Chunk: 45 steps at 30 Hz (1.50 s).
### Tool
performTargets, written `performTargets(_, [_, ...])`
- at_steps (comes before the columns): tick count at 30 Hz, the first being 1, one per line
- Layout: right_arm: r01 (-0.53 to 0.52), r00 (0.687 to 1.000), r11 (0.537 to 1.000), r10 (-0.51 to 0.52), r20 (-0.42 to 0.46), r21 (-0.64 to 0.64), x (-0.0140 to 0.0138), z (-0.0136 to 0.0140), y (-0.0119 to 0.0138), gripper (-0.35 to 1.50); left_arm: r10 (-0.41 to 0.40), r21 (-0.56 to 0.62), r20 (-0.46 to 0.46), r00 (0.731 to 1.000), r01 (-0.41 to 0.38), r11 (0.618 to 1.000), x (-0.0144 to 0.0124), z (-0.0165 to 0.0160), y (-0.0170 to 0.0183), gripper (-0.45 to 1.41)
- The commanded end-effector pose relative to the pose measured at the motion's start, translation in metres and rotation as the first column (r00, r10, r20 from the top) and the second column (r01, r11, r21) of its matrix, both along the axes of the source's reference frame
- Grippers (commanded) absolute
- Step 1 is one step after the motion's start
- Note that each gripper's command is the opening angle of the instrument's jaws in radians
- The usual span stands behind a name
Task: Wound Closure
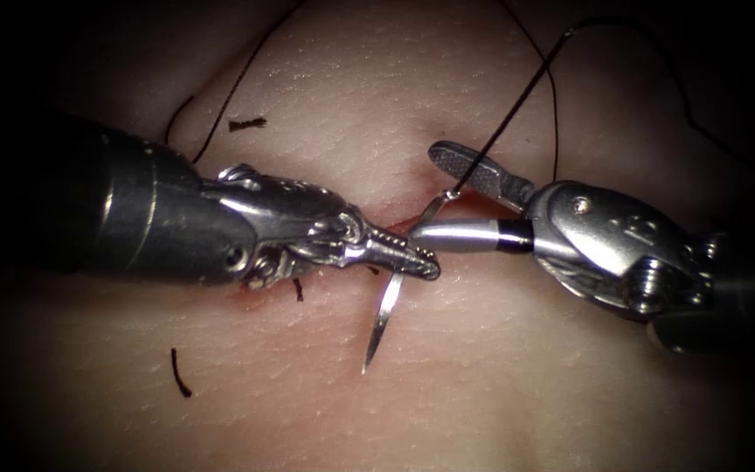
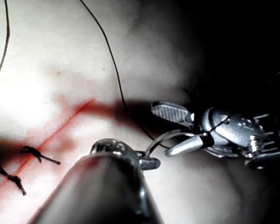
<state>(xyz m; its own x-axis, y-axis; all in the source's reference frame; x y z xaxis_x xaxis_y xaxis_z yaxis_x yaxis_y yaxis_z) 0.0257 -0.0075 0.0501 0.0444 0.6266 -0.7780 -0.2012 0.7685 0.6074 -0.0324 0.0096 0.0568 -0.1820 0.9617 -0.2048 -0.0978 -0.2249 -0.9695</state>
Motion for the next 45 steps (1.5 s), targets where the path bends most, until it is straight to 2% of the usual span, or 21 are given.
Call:
performTargets(1, [-0.001,1.000,1.000,0.001,-0.002,0.005,0.0007,0.0005,-0.0006,1.12,0.001,-0.005,0.001,1.000,-0.001,1.000,-0.0005,0.0005,-0.0003,-0.45])
performTargets(6, [-0.008,1.000,1.000,0.008,-0.004,0.026,0.0015,0.0003,-0.0011,1.01,0.001,-0.016,0.002,1.000,-0.001,1.000,-0.0007,0.0005,-0.0002,-0.45])
performTargets(9, [-0.015,1.000,0.999,0.015,-0.005,0.034,0.0018,0.0005,-0.0013,0.83,0.004,-0.039,0.005,1.000,-0.004,0.999,-0.0007,0.0005,-0.0003,-0.45])
performTargets(10, [-0.015,1.000,0.999,0.016,-0.006,0.040,0.0019,0.0005,-0.0013,0.71,0.003,-0.046,0.003,1.000,-0.003,0.999,-0.0007,0.0005,-0.0003,-0.45])
performTargets(12, [-0.016,1.000,0.999,0.017,-0.007,0.051,0.0018,0.0006,-0.0013,0.26,0.002,-0.064,0.000,1.000,-0.002,0.998,-0.0007,0.0004,-0.0003,-0.45])
performTargets(14, [-0.013,1.000,0.999,0.014,-0.006,0.051,0.0017,0.0006,-0.0013,-0.31,-0.002,-0.077,-0.005,1.000,0.001,0.997,-0.0008,0.0004,-0.0003,-0.45])
performTargets(15, [-0.016,1.000,0.999,0.016,-0.007,0.051,0.0017,0.0005,-0.0014,-0.35,-0.001,-0.083,-0.005,1.000,0.001,0.997,-0.0008,0.0003,-0.0003,-0.45])
performTargets(27, [-0.031,0.999,0.998,0.032,-0.029,0.063,0.0003,0.0004,-0.0013,-0.35,-0.026,-0.122,-0.026,0.999,0.023,0.992,-0.0015,-0.0005,-0.0010,-0.45])
performTargets(28, [-0.032,0.999,0.998,0.033,-0.030,0.057,0.0002,0.0004,-0.0013,-0.35,-0.026,-0.151,-0.022,0.999,0.023,0.988,-0.0016,-0.0005,-0.0010,-0.32])
performTargets(29, [-0.034,0.999,0.998,0.035,-0.031,0.058,0.0001,0.0004,-0.0012,-0.35,-0.025,-0.197,-0.023,0.999,0.020,0.980,-0.0018,-0.0005,-0.0009,0.12])
performTargets(30, [-0.033,0.999,0.998,0.035,-0.031,0.058,-0.0001,0.0005,-0.0010,-0.35,-0.025,-0.279,-0.030,0.999,0.016,0.960,-0.0020,-0.0005,-0.0008,0.66])
performTargets(31, [-0.035,0.999,0.998,0.037,-0.032,0.060,-0.0003,0.0006,-0.0008,-0.35,-0.033,-0.354,-0.048,0.998,0.014,0.935,-0.0024,-0.0004,-0.0007,0.98])
performTargets(33, [-0.035,0.999,0.998,0.037,-0.033,0.049,-0.0005,0.0007,-0.0005,-0.35,-0.035,-0.409,-0.059,0.998,0.008,0.913,-0.0025,-0.0003,-0.0006,1.11])
performTargets(37, [-0.009,1.000,1.000,0.010,-0.023,0.021,-0.0011,0.0011,-0.0002,-0.35,-0.033,-0.433,-0.061,0.998,0.003,0.901,-0.0022,-0.0002,-0.0005,1.21])
performTargets(40, [0.026,0.998,1.000,-0.027,-0.056,-0.013,-0.0020,0.0016,0.0007,-0.35,-0.034,-0.451,-0.067,0.997,0.000,0.893,-0.0014,-0.0002,-0.0007,1.31])
performTargets(43, [0.071,0.995,0.994,-0.076,-0.058,-0.082,-0.0030,0.0022,0.0024,-0.35,-0.054,-0.467,-0.119,0.991,-0.008,0.884,0.0000,-0.0003,-0.0012,1.31])
performTargets(45, [0.120,0.990,0.984,-0.128,-0.061,-0.129,-0.0034,0.0028,0.0037,-0.35,-0.079,-0.506,-0.178,0.981,-0.022,0.862,0.0009,-0.0004,-0.0021,1.23])
